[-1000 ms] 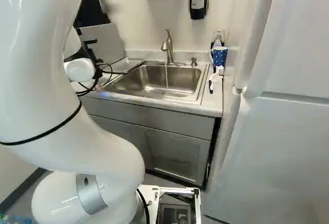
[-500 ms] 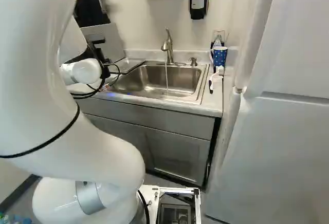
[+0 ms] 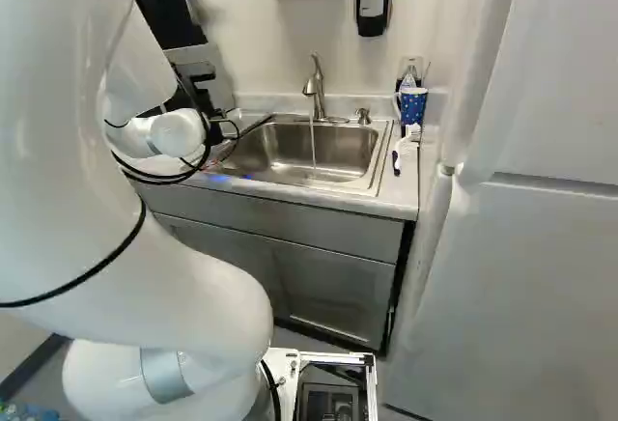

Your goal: Rinse the cup and place it in the tray

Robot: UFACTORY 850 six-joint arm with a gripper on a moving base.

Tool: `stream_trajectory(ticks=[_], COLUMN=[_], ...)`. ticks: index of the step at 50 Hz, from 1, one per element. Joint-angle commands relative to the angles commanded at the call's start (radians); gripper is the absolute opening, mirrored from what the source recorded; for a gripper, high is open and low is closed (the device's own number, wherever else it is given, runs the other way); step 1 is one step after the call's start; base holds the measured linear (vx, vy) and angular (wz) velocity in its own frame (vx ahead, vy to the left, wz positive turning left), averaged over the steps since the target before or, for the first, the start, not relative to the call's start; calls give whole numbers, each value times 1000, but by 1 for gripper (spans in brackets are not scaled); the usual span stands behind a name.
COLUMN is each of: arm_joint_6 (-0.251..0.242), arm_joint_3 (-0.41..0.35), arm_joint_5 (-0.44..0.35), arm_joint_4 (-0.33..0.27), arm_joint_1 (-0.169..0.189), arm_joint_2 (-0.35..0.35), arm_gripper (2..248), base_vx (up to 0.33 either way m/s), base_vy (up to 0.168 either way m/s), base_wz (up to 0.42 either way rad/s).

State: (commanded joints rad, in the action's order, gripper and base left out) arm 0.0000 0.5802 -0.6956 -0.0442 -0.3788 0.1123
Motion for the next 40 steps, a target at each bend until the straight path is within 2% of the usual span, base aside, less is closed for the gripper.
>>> stream_trajectory(ticks=[40], arm_joint_6=[0], arm_joint_3=[-22], arm_joint_5=[0], arm_joint_4=[0], arm_joint_1=[134], arm_joint_2=[24], arm_gripper=[126], base_vx=[0], base_vy=[0], base_wz=[0])
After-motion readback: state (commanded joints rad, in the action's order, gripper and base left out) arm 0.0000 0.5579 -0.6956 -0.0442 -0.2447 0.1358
